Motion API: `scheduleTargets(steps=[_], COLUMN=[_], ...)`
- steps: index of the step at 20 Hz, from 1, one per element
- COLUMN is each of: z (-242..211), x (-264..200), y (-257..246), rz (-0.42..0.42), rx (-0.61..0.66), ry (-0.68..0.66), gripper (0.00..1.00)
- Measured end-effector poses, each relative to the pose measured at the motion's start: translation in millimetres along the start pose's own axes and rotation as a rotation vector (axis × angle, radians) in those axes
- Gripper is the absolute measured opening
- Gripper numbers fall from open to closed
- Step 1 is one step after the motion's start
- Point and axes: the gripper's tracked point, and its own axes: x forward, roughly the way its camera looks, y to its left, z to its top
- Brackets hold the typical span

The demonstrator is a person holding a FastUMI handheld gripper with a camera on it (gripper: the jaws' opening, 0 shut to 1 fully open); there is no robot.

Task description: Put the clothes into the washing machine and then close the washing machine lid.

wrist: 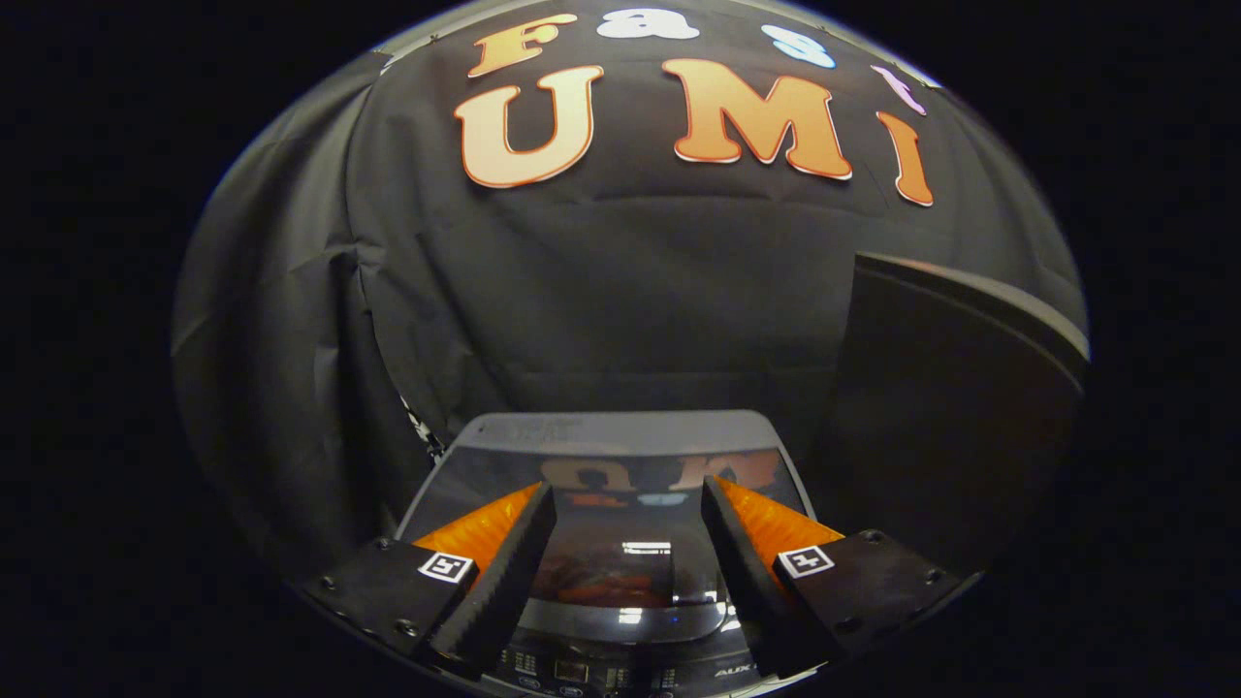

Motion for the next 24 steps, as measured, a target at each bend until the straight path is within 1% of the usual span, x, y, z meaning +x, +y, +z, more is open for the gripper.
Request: scheduleTargets(steps=[2, 4, 8, 10, 12, 14, 18, 24], z=[-6.8, -4.4, 16.5, 31.4, 57.8, 81.7, 120.6, 165.4], x=[-3.0, -4.0, -8.6, -10.7, -21.3, -33.4, -58.8, -103.6], y=[0.7, 3.0, 13.3, 15.8, 22.9, 21.1, 18.6, -14.5], rz=[0.004, 0.007, 0.034, 0.047, 0.064, 0.044, 0.052, 0.035], rx=[0.013, 0.022, 0.02, 0.007, 0.019, 0.037, 0.048, 0.023], ry=[0.005, -0.004, -0.062, -0.106, -0.162, -0.204, -0.304, -0.431], gripper=[0.98, 0.98, 0.98, 0.97, 0.97, 0.97, 0.97, 0.96])
